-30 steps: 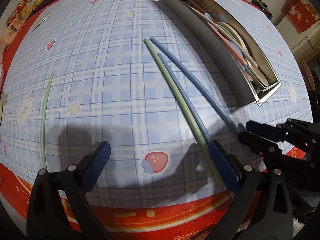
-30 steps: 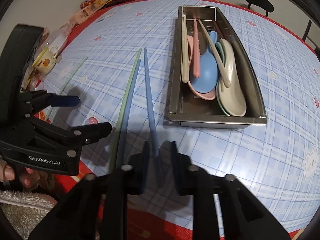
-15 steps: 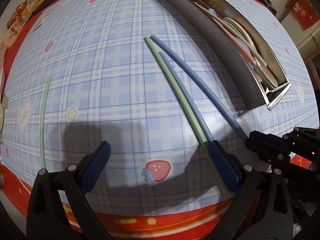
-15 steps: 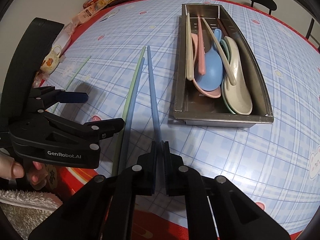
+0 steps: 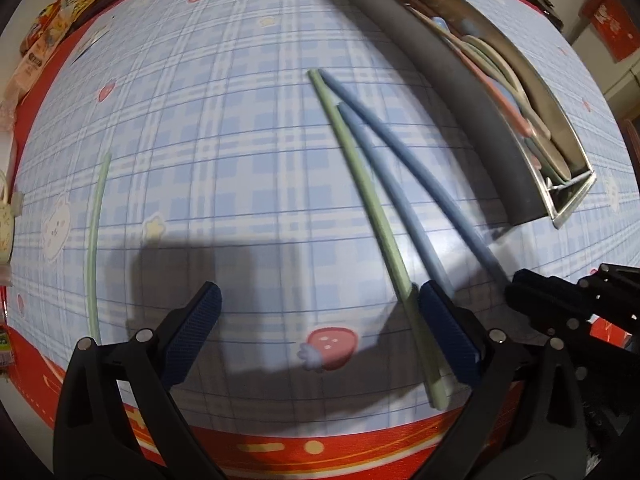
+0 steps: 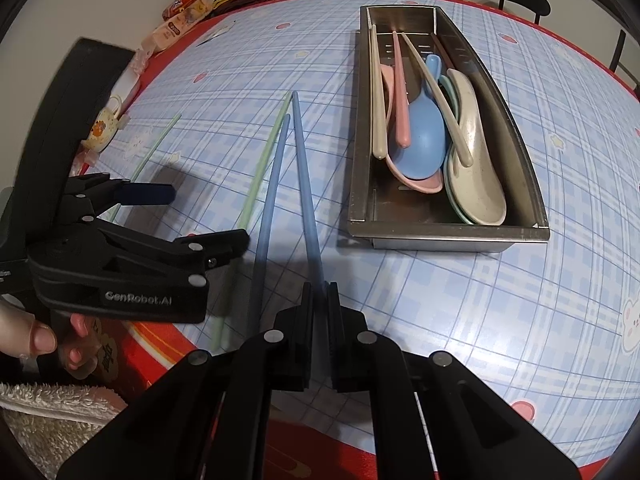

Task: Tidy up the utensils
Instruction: 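Move both grippers to the green and blue chopsticks and close on them, then lift a green chopstick with the left gripper while the right gripper lifts a blue one, then carry the green chopstick into the tray with the left gripper while the right carries the blue one, then open both grippers to drop the chopsticks into the tray, then grasp the last green chopstick with the left gripper while the right grasps the last blue one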

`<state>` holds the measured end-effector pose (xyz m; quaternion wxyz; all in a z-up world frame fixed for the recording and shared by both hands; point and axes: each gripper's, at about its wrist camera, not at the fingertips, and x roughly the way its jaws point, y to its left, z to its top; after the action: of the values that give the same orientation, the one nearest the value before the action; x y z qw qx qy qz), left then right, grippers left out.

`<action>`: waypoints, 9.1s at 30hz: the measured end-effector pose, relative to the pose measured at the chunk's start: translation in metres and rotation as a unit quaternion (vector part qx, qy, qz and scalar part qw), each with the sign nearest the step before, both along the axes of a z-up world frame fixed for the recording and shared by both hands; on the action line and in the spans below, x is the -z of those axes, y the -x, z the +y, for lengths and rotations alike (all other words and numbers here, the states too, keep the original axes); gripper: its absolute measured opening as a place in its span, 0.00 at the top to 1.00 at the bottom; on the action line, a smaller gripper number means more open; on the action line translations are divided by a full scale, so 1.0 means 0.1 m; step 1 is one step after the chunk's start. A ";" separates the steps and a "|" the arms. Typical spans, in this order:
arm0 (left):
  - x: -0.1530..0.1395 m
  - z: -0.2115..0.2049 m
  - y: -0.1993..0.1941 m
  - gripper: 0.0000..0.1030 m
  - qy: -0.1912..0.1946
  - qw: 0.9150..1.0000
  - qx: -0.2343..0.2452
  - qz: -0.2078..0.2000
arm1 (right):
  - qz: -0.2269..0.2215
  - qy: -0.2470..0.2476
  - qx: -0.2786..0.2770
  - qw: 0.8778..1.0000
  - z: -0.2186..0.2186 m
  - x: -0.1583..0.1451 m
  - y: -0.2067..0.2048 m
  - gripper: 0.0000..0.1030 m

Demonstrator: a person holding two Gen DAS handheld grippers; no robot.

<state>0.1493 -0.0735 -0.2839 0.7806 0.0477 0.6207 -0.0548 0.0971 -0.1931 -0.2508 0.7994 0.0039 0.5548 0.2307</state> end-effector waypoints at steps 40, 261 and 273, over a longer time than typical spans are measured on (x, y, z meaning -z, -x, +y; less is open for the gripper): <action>-0.11 0.45 0.14 0.75 0.014 0.998 0.067 0.013 | 0.053 0.036 -0.014 0.998 0.08 0.02 0.05 0.92; -0.04 1.98 0.33 0.05 -0.006 0.998 0.048 -0.035 | 0.028 0.134 0.150 0.979 0.75 0.15 0.04 0.05; -0.04 1.98 0.35 0.05 -0.006 0.998 0.047 -0.030 | 0.058 0.139 0.138 0.979 0.75 0.19 -0.12 0.06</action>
<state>0.1142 0.1249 -0.2799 0.7952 0.0827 0.5944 -0.0863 0.1086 -0.1183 -0.2694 0.7824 -0.0174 0.6213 0.0385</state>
